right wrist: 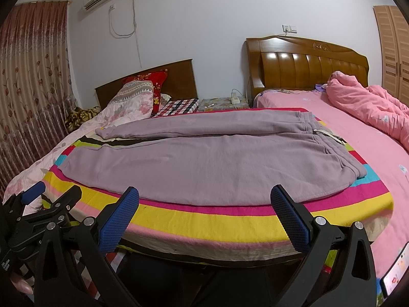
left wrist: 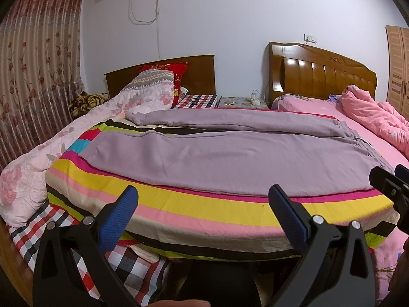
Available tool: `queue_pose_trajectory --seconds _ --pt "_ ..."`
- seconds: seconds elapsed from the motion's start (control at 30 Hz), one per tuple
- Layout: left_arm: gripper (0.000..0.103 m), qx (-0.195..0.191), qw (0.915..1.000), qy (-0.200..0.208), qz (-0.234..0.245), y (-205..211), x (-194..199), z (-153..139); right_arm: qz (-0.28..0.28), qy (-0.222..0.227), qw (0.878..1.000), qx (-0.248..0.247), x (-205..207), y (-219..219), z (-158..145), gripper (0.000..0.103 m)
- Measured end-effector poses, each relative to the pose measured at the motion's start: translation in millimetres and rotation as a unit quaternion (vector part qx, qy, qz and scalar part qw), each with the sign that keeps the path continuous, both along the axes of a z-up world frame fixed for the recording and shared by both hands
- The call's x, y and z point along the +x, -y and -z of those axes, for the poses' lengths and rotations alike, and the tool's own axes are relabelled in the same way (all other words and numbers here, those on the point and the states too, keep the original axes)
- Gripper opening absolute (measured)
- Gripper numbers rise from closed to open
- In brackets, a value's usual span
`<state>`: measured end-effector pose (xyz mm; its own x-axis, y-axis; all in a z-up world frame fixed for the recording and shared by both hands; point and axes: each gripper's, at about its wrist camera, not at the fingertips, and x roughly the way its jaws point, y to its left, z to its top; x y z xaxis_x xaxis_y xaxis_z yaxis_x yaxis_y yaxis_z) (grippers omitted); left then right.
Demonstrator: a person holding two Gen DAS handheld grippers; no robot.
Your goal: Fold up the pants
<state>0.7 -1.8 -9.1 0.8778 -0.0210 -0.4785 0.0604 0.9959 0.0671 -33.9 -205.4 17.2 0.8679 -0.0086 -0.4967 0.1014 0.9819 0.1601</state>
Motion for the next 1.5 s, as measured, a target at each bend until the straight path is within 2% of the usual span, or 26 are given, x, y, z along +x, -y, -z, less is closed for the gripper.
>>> queue_pose_trajectory --seconds 1.3,1.5 --pt "0.102 0.002 1.0000 -0.008 0.004 0 -2 5 -0.002 -0.002 1.000 0.004 1 -2 2 0.099" --pt "0.102 0.011 0.9997 -0.014 0.015 8 19 7 -0.007 -0.010 1.000 -0.001 12 2 9 0.099"
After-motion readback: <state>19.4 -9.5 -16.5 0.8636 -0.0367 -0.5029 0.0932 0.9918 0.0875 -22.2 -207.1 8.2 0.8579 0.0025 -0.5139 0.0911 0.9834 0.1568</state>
